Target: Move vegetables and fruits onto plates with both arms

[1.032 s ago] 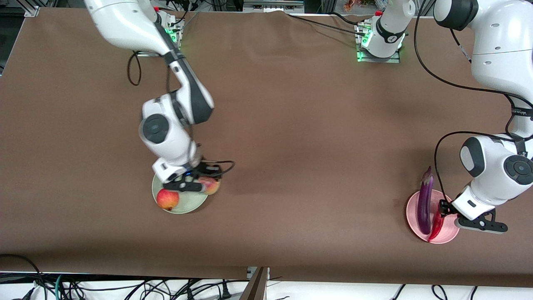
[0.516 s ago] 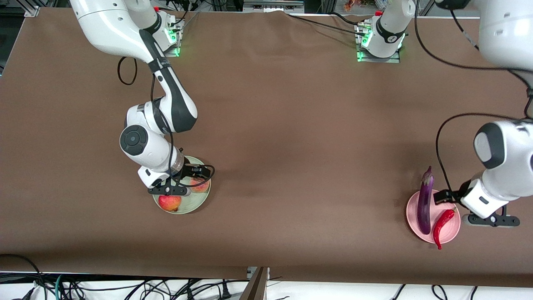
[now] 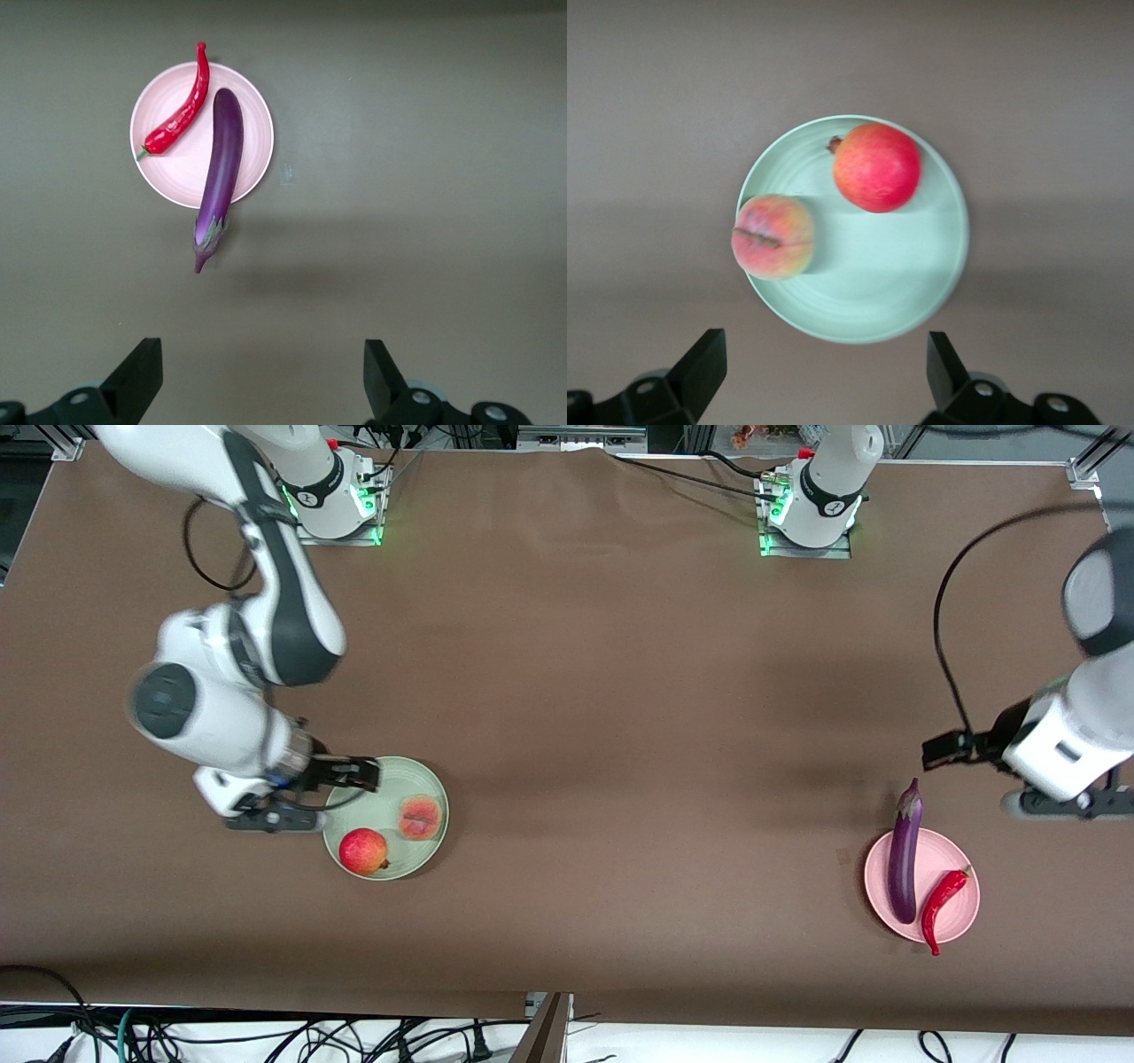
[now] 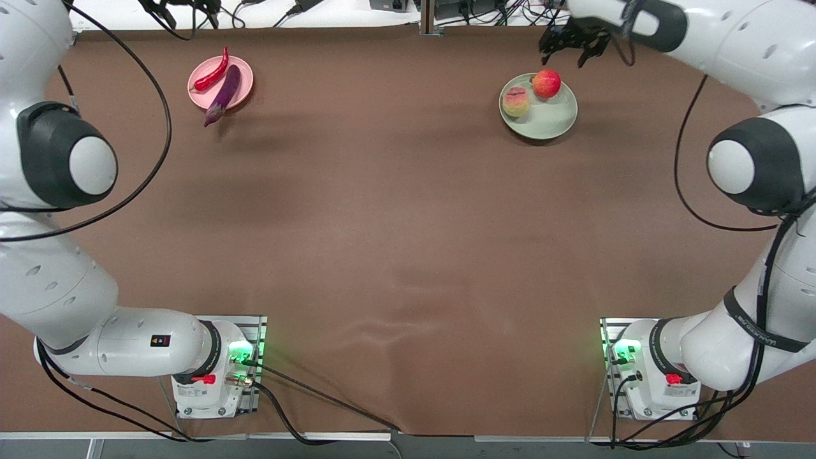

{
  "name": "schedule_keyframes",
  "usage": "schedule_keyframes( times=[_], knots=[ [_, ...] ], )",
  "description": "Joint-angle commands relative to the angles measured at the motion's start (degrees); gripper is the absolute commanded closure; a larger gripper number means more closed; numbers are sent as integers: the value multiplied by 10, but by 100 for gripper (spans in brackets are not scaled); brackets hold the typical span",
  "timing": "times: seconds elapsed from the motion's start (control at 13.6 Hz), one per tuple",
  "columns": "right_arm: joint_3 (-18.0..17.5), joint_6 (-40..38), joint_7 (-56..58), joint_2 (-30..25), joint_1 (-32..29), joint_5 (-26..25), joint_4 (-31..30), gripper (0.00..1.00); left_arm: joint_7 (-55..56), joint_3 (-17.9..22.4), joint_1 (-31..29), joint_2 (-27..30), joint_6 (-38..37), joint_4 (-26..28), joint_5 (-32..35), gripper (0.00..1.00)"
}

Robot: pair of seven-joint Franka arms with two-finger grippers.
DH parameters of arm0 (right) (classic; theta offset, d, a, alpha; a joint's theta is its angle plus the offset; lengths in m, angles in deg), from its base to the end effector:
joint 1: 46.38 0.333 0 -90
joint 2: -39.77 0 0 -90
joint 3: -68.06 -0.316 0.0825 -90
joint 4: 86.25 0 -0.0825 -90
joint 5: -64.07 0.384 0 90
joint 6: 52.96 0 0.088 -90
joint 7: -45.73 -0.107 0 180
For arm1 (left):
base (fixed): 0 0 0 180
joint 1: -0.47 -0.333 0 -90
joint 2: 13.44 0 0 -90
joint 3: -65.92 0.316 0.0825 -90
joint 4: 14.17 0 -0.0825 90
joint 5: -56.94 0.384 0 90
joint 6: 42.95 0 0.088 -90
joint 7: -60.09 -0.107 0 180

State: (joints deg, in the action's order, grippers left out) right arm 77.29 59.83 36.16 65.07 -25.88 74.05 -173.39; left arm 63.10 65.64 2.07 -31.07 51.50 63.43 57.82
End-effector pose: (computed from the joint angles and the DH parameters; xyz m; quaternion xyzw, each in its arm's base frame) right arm 0.6659 0.1602 0.4100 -0.9989 0.0106 0.0021 0.0466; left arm 0.6505 -0.0193 0.5481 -0.9999 -0.0093 0.0065 0.0072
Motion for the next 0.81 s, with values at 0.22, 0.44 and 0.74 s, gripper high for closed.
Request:
schedule_keyframes(
  times=[0.22, 0.44, 0.74],
  knots=[
    [56, -172, 22, -220, 1, -21, -74, 0, -1, 3, -9, 100, -67, 73, -5, 0],
    [52, -235, 31, -261, 3, -59, -63, 0, -1, 4, -14, 99, -73, 76, -10, 0],
    [-55, -239, 47, -265, -105, -63, -64, 0, -2, 7, -14, 82, -74, 60, -9, 0]
  ],
)
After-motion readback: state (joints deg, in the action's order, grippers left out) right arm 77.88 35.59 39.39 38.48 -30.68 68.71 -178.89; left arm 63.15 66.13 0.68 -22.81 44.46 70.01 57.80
